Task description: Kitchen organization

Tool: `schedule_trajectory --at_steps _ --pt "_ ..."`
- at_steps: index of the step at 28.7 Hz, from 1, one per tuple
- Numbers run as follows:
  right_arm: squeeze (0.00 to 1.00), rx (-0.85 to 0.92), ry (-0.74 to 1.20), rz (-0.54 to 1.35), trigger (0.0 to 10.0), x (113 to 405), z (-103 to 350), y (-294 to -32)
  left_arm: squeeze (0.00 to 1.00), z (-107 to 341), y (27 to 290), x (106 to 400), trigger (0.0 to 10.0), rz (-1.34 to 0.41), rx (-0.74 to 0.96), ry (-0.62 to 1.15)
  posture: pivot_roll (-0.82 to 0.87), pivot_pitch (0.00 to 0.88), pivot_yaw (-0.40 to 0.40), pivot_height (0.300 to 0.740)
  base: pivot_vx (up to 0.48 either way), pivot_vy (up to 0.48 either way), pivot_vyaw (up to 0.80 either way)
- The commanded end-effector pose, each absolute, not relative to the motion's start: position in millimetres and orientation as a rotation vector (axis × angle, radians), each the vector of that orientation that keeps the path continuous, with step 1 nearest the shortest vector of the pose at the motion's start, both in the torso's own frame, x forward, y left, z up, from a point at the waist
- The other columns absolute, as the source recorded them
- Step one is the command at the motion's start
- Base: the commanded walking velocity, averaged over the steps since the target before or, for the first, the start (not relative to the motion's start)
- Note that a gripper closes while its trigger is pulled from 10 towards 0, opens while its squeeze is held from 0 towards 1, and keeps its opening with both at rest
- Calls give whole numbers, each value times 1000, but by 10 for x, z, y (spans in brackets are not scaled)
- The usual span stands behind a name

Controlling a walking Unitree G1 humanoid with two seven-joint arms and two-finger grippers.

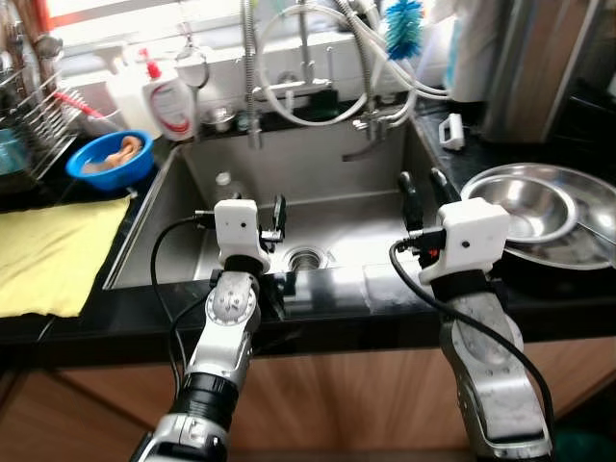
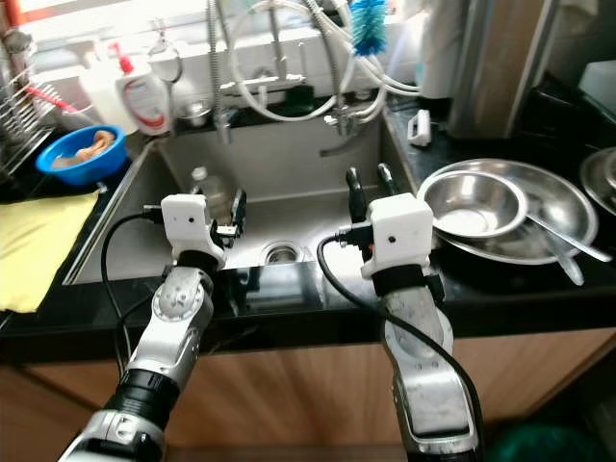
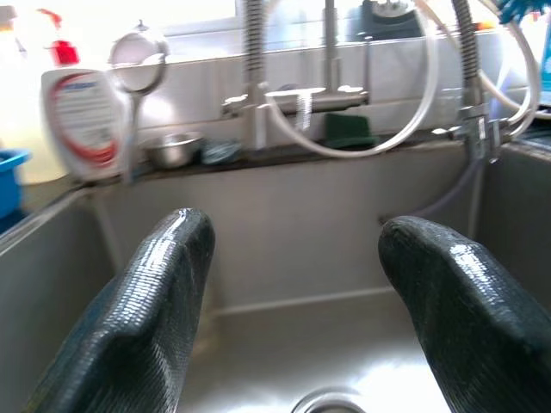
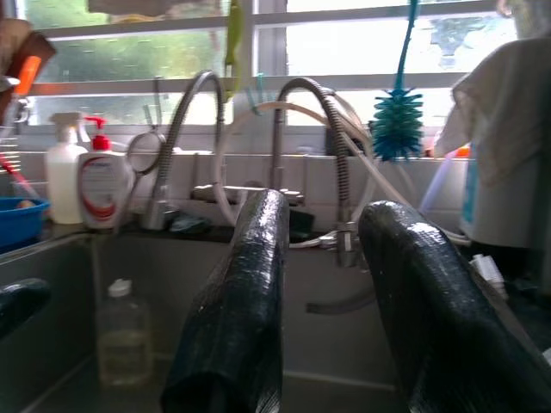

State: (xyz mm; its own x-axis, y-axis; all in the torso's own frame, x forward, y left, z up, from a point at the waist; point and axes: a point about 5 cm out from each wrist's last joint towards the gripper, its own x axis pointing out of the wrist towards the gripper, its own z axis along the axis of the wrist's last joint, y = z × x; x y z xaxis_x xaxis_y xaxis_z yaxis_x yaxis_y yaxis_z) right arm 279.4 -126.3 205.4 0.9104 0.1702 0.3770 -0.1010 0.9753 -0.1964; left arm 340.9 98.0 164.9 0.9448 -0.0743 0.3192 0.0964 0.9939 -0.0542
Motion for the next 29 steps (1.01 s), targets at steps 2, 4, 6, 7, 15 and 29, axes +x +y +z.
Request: schedule_trajectory --at_steps 2,4,6,7,15,29 --pt "0 -161 -404 160 10000 2800 2066 -1209 0 1685 1012 3388 10000 -80 -80 -349 -324 0 164 740 0 0 0" --pt "0 -159 -403 159 10000 2808 2068 -1210 0 1682 1009 3382 10000 -79 -74 -349 -311 0 158 740 0 0 0" --pt "0 -154 -402 159 10000 2826 2070 -1210 0 1682 1020 3376 10000 -72 -67 -350 -303 0 155 740 0 0 0" --pt "0 -151 -402 160 10000 2839 2073 -1208 0 1685 1046 3372 10000 -63 -63 -351 -285 0 149 740 0 0 0" --pt "0 -152 -402 150 10000 2897 2087 -1239 0 1675 1128 3354 10000 -44 -47 -348 -266 0 145 740 0 0 0" --pt "0 -157 -394 85 10000 2912 2070 -1386 0 1677 1113 3348 10000 -55 -28 -341 -277 0 156 740 0 -288 0"
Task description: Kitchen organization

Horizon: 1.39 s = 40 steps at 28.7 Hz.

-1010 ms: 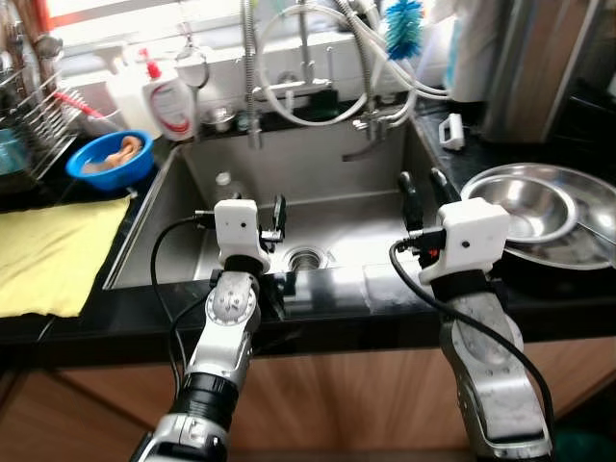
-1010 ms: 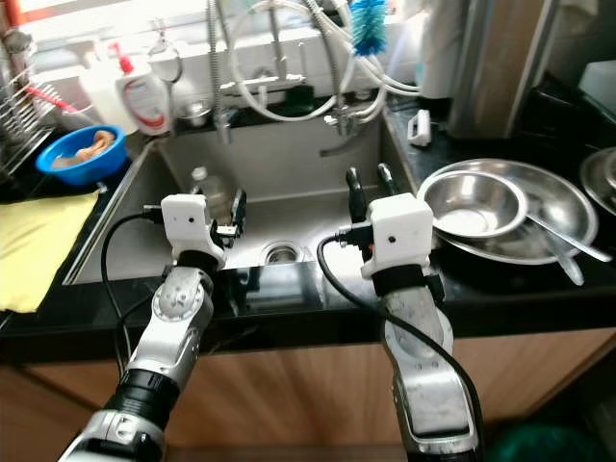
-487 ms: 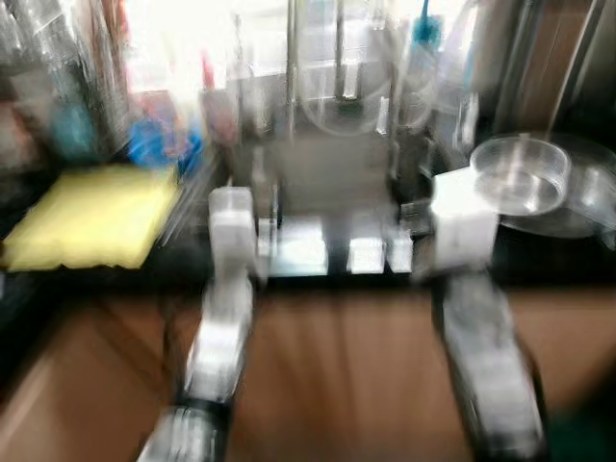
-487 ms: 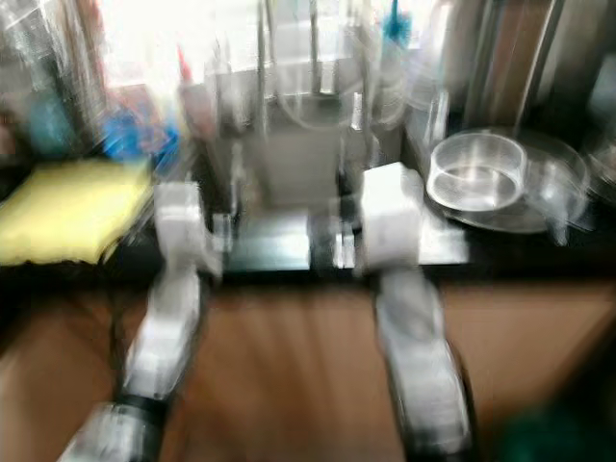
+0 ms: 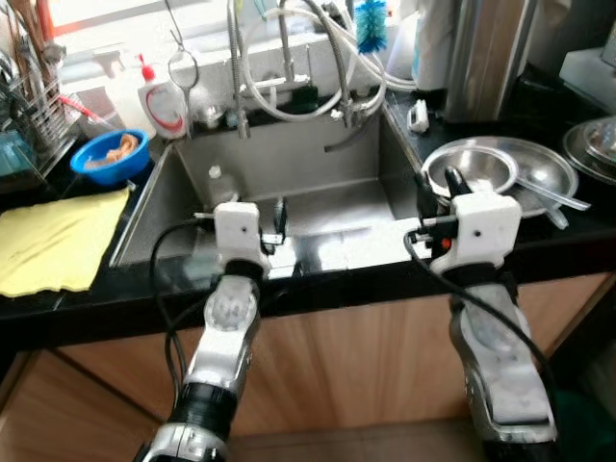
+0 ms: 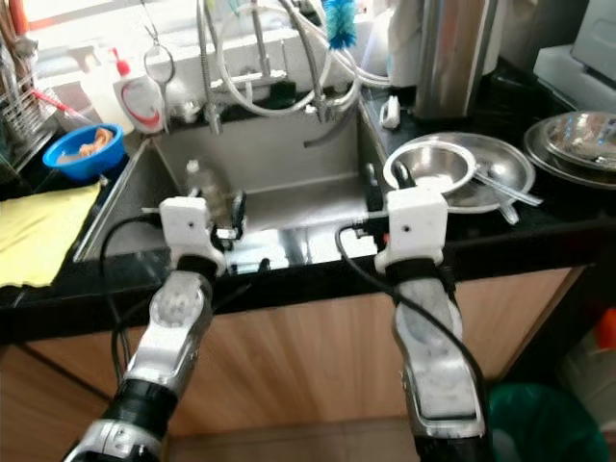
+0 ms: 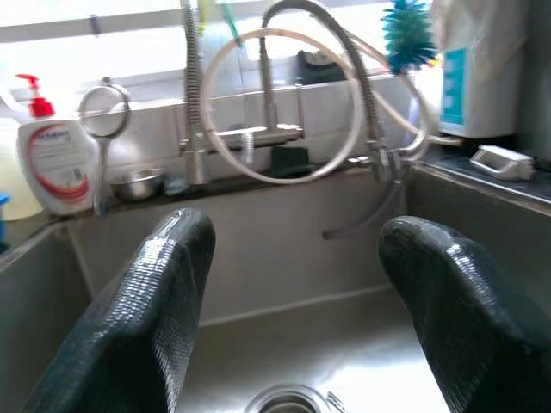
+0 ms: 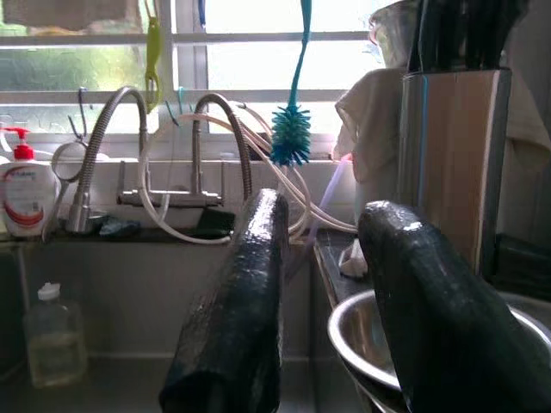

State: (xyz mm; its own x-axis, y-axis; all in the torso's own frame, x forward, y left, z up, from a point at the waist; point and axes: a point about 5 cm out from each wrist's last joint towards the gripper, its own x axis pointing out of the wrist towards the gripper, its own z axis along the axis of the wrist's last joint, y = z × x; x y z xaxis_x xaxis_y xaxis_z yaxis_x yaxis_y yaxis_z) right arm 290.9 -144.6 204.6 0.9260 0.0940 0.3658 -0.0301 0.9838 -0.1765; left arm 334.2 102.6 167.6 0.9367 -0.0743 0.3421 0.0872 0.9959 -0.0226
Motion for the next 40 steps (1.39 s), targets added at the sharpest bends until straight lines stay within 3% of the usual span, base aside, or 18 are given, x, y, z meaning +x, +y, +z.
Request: schedule_trajectory --at_steps 1,19,30,31,32,33,40 --pt "0 -163 -400 83 10000 2918 2083 -1398 0 1676 1117 3350 10000 -54 -29 -340 -278 0 157 740 0 -277 0" --pt "0 -176 -411 88 10000 2956 2106 -1433 0 1699 1164 3356 10000 -39 -53 -344 -276 0 159 740 0 -106 0" --pt "0 -212 -321 8 10000 2625 1843 -1690 0 1667 1104 3338 10000 -62 -63 -333 -286 0 161 740 0 0 0" --pt "361 -208 -307 -12 10000 2594 1806 -1743 0 1659 1107 3335 10000 -62 -64 -330 -287 0 162 740 0 0 0" --pt "361 -208 -307 -12 10000 2594 1806 -1743 0 1659 1107 3335 10000 -62 -64 -330 -287 0 162 740 0 0 0" --pt "1000 -209 -283 -51 10000 2535 1759 -1844 0 1645 1126 3333 10000 -58 -63 -325 -294 0 165 740 0 0 0" --pt "1000 -240 -327 -74 10000 2464 1872 -1822 0 1662 1134 3353 10000 -66 -62 -328 -296 0 165 740 0 0 0"
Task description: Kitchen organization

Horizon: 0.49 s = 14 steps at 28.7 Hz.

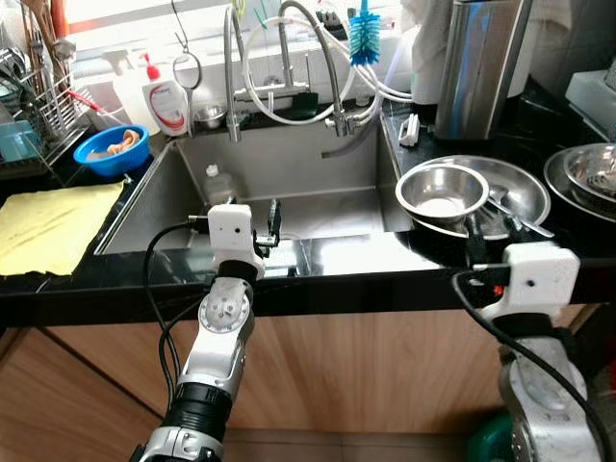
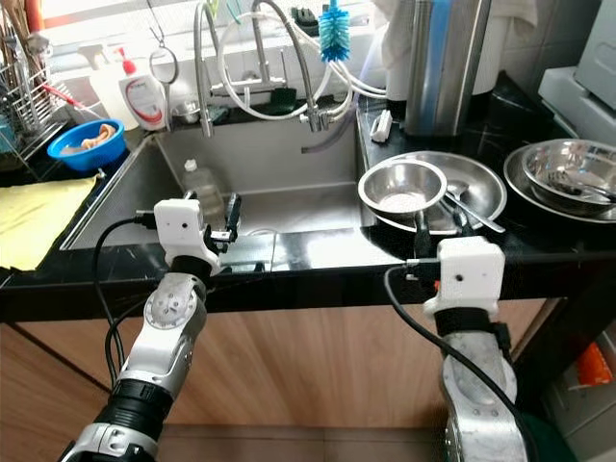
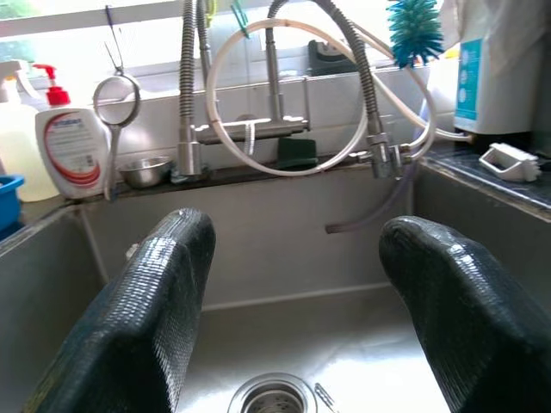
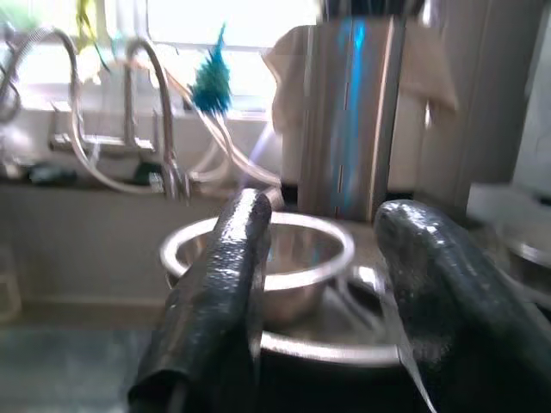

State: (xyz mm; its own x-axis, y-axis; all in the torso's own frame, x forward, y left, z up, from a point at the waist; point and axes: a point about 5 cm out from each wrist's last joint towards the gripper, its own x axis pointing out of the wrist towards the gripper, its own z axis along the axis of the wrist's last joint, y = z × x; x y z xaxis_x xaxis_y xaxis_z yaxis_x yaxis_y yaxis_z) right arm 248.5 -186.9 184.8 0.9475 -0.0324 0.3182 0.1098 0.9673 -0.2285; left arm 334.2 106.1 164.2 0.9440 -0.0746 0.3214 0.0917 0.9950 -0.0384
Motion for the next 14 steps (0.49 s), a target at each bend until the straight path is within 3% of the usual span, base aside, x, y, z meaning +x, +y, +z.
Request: schedule_trajectory --at_steps 1,8,9,10,14 --pt "1000 -230 -323 -113 10000 2435 1851 -1852 0 1654 1135 3348 10000 -66 -62 -326 -295 0 167 740 0 0 0" --pt "1000 -227 -296 -114 10000 2384 1807 -1837 0 1649 1102 3330 10000 -86 -72 -325 -299 0 167 740 0 0 0" --pt "639 -226 -284 -122 10000 2380 1791 -1844 0 1644 1097 3328 10000 -88 -72 -324 -299 0 167 740 0 0 0" --pt "0 -231 -254 -133 10000 2391 1747 -1857 0 1634 1089 3325 10000 -91 -72 -321 -302 0 168 740 0 0 0" --pt "0 -233 -233 -138 10000 2467 1730 -1881 0 1618 1068 3333 10000 -100 -71 -316 -300 0 167 740 0 0 0"
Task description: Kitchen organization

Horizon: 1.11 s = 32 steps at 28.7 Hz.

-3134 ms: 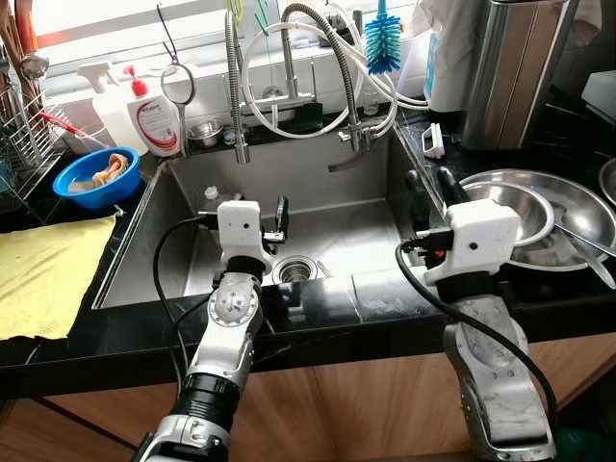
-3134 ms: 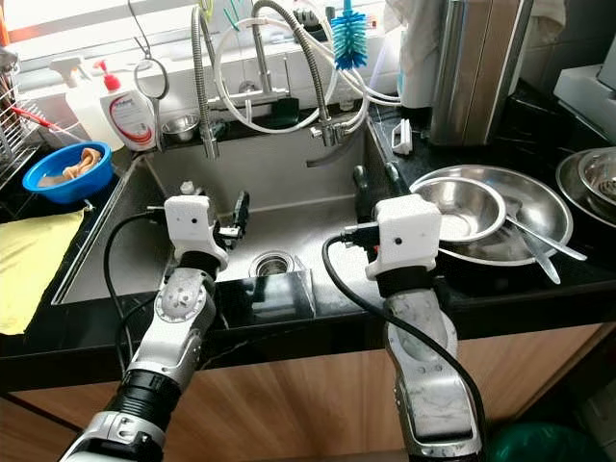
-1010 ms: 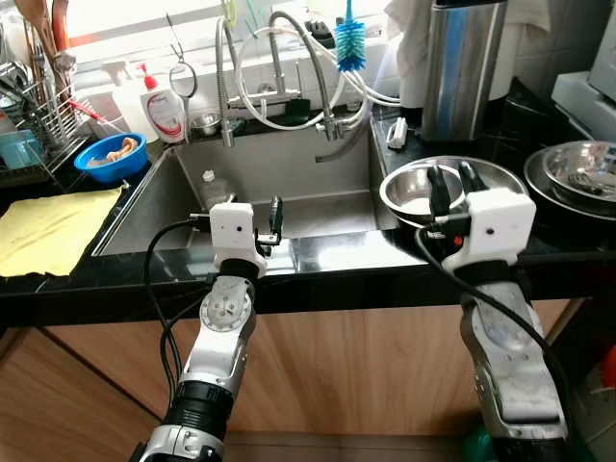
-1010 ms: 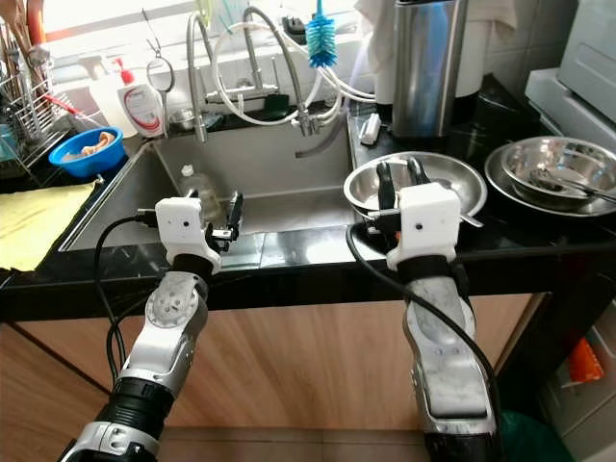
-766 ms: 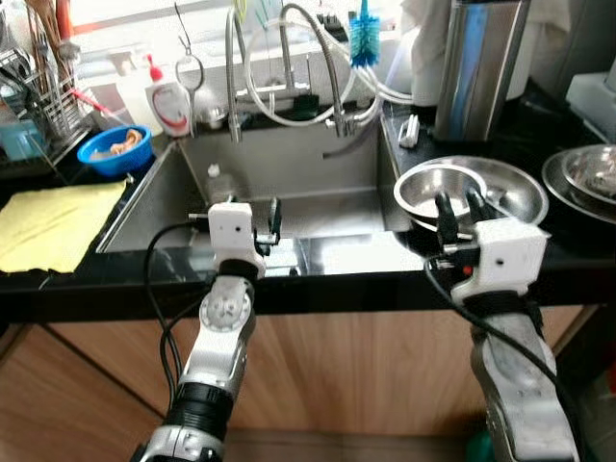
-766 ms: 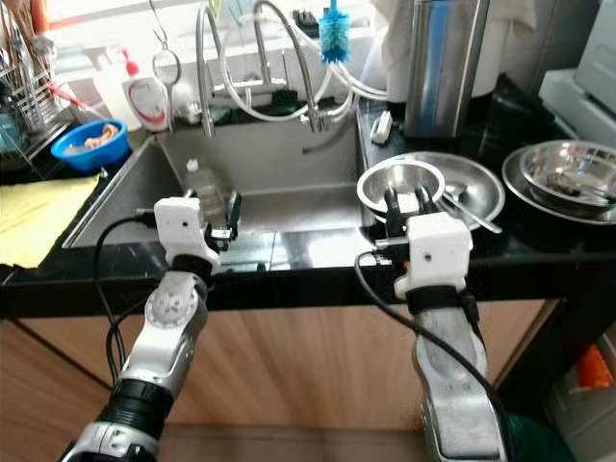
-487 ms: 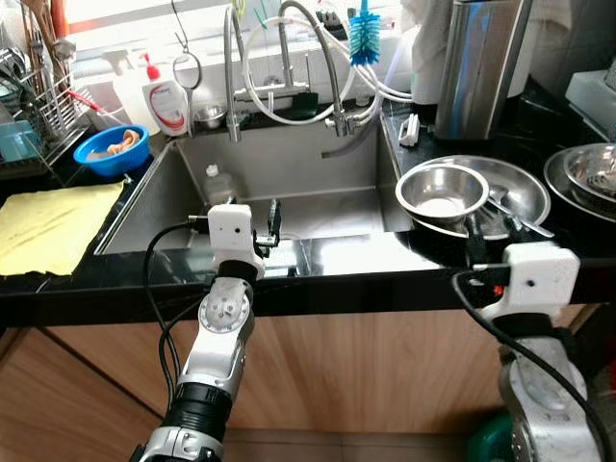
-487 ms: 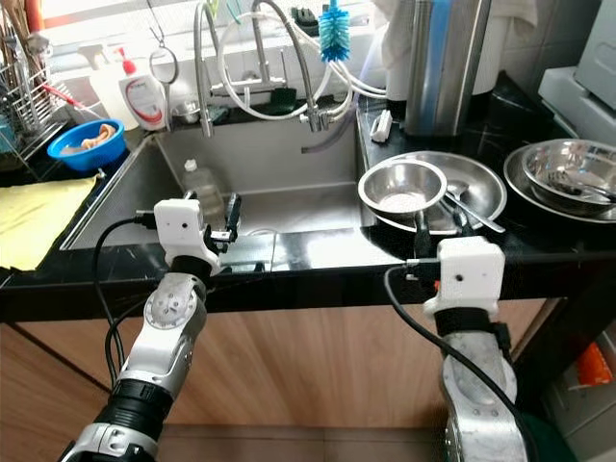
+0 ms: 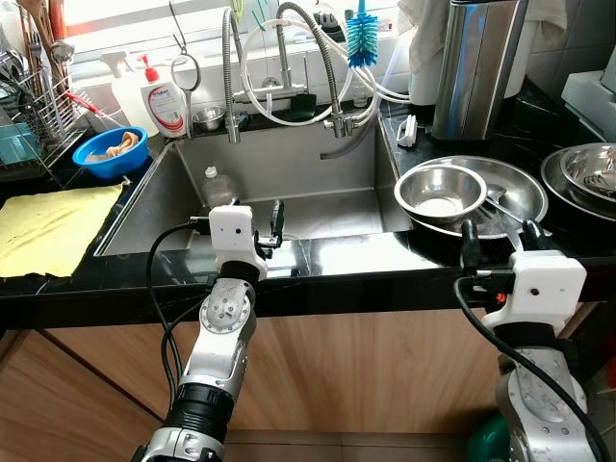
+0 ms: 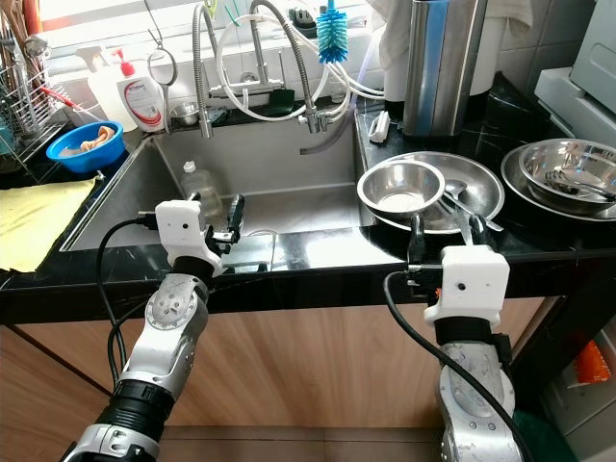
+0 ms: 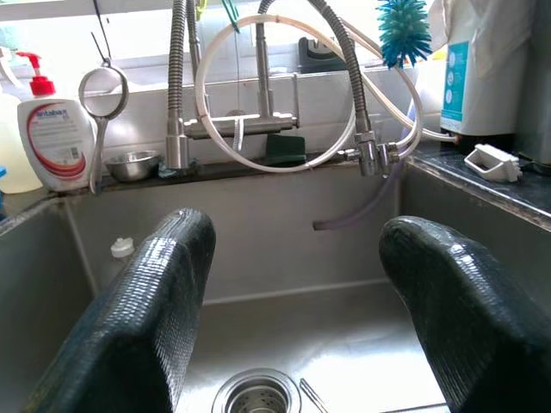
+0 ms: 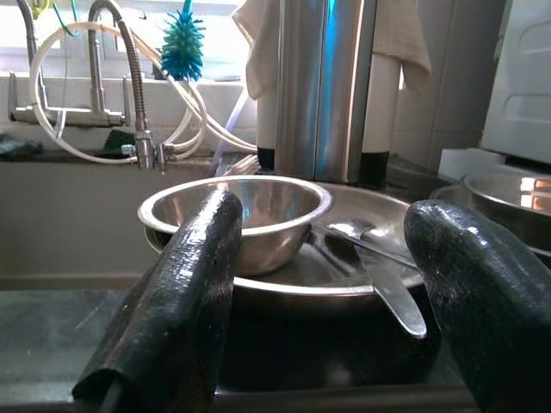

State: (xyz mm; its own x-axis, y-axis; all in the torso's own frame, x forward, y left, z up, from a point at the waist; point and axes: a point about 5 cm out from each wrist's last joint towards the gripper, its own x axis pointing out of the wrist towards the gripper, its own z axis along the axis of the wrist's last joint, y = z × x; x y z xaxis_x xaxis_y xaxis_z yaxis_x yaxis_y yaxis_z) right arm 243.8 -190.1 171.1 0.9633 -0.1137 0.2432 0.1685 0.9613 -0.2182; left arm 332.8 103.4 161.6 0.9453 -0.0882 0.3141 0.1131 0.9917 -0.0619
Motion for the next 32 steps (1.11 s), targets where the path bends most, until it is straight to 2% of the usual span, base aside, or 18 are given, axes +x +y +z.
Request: schedule_trajectory --at_steps 1,14,20,32 --pt "0 -241 -224 -141 10000 2493 1734 -1890 0 1610 1078 3337 10000 -97 -71 -313 -301 0 167 740 0 0 0" --pt "0 -208 -184 -239 10000 2526 1710 -1983 0 1531 1131 3315 10000 -76 -52 -291 -293 0 159 740 0 0 0" --pt "0 -249 -157 -346 10000 2507 1696 -2130 0 1525 1130 3313 10000 -73 -54 -288 -291 0 157 740 0 0 0" --pt "0 -254 -180 -338 10000 2569 1747 -2116 0 1521 1127 3314 10000 -70 -49 -287 -282 0 154 740 0 0 0"
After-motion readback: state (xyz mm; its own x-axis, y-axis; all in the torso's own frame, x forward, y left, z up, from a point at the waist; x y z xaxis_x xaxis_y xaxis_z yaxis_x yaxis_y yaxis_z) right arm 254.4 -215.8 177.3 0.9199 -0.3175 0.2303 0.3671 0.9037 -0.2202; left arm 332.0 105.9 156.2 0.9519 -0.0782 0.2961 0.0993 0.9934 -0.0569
